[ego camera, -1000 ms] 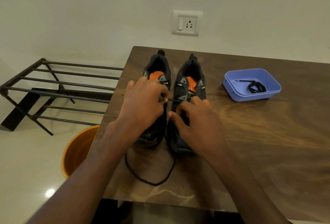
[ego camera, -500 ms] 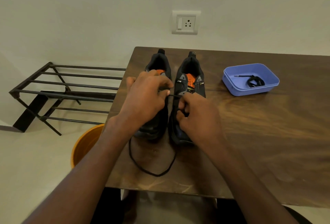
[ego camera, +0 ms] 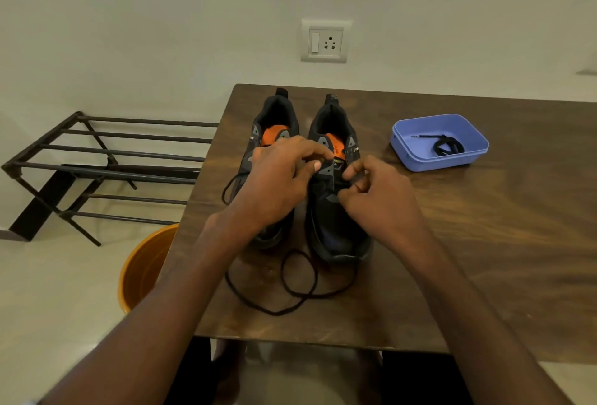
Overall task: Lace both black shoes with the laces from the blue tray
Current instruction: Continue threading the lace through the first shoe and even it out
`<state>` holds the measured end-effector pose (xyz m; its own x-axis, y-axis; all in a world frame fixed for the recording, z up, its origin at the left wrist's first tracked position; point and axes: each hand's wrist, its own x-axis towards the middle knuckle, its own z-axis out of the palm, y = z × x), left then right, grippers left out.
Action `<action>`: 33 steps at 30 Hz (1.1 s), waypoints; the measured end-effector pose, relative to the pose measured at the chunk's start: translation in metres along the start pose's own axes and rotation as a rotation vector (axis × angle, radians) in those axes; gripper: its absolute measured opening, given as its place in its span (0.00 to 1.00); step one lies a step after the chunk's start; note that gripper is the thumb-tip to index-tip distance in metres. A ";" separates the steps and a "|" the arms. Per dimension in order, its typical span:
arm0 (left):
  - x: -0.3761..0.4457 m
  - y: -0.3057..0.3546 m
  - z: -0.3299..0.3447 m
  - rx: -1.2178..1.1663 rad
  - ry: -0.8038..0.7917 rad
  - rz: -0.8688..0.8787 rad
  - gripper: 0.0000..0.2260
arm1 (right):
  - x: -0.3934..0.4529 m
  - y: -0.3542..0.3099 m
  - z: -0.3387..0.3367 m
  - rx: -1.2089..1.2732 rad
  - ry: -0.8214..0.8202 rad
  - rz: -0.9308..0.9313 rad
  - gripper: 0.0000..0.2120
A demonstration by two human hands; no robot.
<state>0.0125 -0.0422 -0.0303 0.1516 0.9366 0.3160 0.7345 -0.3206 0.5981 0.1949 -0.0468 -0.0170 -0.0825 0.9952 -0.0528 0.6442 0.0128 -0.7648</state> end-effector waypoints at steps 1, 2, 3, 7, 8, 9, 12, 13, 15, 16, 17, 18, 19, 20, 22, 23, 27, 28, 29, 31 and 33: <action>0.001 0.002 0.001 -0.051 -0.010 0.021 0.12 | 0.001 -0.001 -0.003 0.149 -0.022 0.075 0.08; 0.001 0.003 0.002 -0.102 -0.014 0.051 0.12 | 0.002 -0.003 -0.006 0.316 -0.055 0.146 0.07; 0.001 0.005 0.003 -0.150 -0.017 0.077 0.12 | 0.003 -0.004 -0.011 0.493 -0.098 0.196 0.07; 0.002 0.012 0.004 -0.341 -0.119 0.039 0.12 | 0.004 0.000 -0.030 0.993 -0.185 0.148 0.05; 0.002 0.011 0.003 -0.327 -0.129 0.017 0.10 | 0.005 0.002 -0.035 1.051 -0.121 0.107 0.04; 0.003 0.009 0.002 -0.274 -0.114 0.005 0.09 | 0.008 0.006 -0.040 1.073 -0.025 0.066 0.03; 0.002 0.001 -0.003 -0.164 -0.017 -0.001 0.08 | 0.014 0.019 -0.053 1.000 0.180 -0.038 0.03; 0.001 0.002 -0.003 -0.186 0.006 0.004 0.10 | 0.014 0.021 -0.054 0.967 0.181 -0.060 0.02; 0.000 0.011 -0.001 -0.308 -0.005 0.005 0.16 | 0.011 0.018 -0.052 0.926 0.088 -0.127 0.03; 0.000 0.019 -0.001 -0.395 -0.043 0.007 0.19 | 0.008 0.013 -0.048 0.882 0.029 -0.172 0.04; 0.000 0.027 0.001 -0.473 -0.096 0.008 0.21 | 0.004 0.007 -0.044 0.819 -0.013 -0.223 0.05; 0.001 0.032 0.002 -0.529 -0.153 0.009 0.21 | 0.000 0.001 -0.040 0.758 -0.027 -0.275 0.06; 0.000 0.036 0.002 -0.541 -0.201 0.011 0.19 | -0.002 -0.003 -0.037 0.713 -0.012 -0.319 0.07; -0.001 0.038 0.001 -0.504 -0.224 0.011 0.15 | -0.003 -0.005 -0.036 0.687 0.024 -0.353 0.07; -0.003 0.033 -0.004 -0.378 -0.181 0.018 0.07 | 0.001 0.002 -0.037 0.643 0.156 -0.372 0.08; -0.004 0.026 -0.006 -0.314 -0.144 0.003 0.06 | 0.005 0.009 -0.039 0.599 0.258 -0.342 0.08; -0.006 0.006 -0.015 0.088 -0.125 -0.052 0.07 | 0.021 0.036 -0.049 0.501 0.609 -0.162 0.08; -0.006 0.007 -0.016 0.130 -0.130 -0.053 0.08 | 0.021 0.037 -0.049 0.496 0.610 -0.163 0.08; -0.006 0.012 -0.015 0.122 -0.108 -0.029 0.10 | 0.020 0.035 -0.046 0.470 0.578 -0.189 0.08; -0.005 0.024 -0.011 0.031 -0.059 0.039 0.21 | 0.014 0.023 -0.034 0.393 0.433 -0.286 0.08; -0.003 0.035 -0.003 -0.125 -0.113 0.081 0.26 | 0.006 0.009 -0.020 0.381 0.269 -0.397 0.09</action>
<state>0.0360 -0.0567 -0.0076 0.2850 0.9148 0.2864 0.6303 -0.4039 0.6630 0.2149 -0.0388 -0.0115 -0.0336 0.9115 0.4098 0.2825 0.4020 -0.8710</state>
